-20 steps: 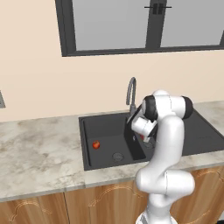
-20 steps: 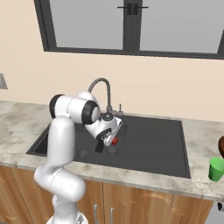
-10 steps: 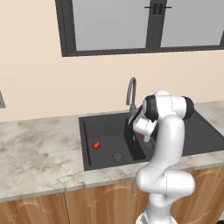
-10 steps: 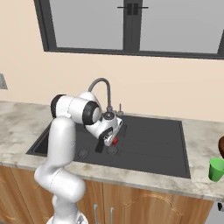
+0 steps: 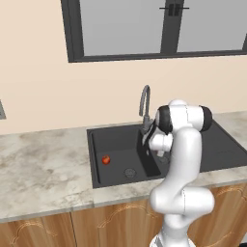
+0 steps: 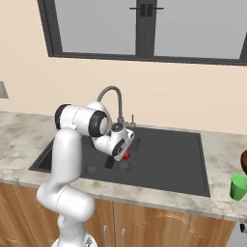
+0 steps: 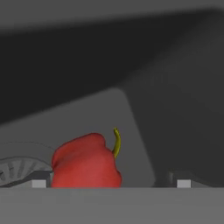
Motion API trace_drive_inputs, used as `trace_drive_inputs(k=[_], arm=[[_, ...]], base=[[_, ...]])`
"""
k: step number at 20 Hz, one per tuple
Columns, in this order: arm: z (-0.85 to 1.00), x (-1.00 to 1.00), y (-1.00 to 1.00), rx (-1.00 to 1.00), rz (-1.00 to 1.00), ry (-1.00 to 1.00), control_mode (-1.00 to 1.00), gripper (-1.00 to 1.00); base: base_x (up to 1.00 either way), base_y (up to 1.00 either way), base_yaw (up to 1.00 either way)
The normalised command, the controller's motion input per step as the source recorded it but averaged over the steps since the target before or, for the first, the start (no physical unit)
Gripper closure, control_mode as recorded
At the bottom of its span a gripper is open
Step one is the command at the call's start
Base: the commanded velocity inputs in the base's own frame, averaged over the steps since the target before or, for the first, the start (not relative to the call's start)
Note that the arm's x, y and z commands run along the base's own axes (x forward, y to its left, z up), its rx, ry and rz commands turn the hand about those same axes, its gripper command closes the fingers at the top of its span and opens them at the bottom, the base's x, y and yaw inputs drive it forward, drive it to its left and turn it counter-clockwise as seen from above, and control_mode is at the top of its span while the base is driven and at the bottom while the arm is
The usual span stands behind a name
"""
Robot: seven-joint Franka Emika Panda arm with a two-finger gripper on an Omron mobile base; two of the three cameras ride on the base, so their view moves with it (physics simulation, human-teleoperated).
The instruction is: Remove the bell pepper and apple from the sink. Then move the bowl and cup from the counter to the sink for washing.
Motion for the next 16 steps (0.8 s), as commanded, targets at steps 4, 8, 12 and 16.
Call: trace_drive_inputs(k=[4,8,12,16], arm=[[-0.13,0.0,0.06,-0.02,-0.13,0.0,-1.0,-1.0],[-0.19,0.0,0.03,-0.02,-0.11,0.0,-1.0,-1.0],[-0.2,-0.06,0.0,-0.01,-0.07,0.0,-1.0,-1.0],[-0.16,-0.06,0.02,0.0,-0.07,0.0,-1.0,-1.0]], base=[[0.0,0.0,0.0],[0.0,0.0,0.0],[0.0,0.0,0.0],[0.0,0.0,0.0]])
